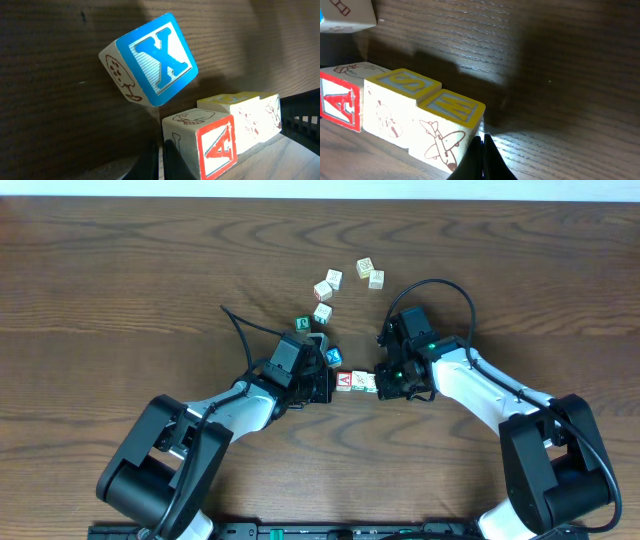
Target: Lift 3 blocks
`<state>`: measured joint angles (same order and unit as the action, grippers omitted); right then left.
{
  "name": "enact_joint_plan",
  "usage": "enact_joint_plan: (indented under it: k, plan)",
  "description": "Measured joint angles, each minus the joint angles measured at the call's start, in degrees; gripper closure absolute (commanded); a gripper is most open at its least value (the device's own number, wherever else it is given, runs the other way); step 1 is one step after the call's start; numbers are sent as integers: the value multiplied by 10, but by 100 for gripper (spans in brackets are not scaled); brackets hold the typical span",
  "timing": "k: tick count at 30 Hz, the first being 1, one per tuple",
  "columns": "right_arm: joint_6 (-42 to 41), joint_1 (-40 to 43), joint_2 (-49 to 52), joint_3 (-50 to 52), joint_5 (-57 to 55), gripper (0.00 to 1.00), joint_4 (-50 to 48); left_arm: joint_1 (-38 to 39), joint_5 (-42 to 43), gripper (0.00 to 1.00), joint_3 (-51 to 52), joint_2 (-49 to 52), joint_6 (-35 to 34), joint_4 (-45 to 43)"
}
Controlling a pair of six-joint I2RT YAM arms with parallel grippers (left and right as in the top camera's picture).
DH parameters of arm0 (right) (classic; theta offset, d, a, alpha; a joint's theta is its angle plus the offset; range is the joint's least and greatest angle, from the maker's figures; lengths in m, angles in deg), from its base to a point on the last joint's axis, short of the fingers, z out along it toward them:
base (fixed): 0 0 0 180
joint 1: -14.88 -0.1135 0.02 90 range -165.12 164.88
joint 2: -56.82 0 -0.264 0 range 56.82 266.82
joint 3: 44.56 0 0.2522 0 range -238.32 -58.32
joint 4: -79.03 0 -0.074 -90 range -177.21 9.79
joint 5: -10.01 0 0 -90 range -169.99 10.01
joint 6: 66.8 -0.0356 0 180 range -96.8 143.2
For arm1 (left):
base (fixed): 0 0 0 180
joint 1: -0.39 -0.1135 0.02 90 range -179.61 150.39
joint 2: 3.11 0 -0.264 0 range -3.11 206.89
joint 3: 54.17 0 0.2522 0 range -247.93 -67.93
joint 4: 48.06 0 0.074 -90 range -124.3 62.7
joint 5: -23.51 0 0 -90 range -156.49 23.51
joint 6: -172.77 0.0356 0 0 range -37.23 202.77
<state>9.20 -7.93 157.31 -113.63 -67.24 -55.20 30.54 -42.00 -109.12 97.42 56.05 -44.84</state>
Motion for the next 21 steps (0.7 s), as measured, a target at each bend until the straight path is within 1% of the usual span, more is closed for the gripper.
enact_joint_plan:
  k: [14,21]
  plan:
    - [-75,0,0,0,-15,99,-9,1,9,93,0,0,0,-1]
    - [-85,0,0,0,-22,99,-17,1,13,93,0,0,2,-1]
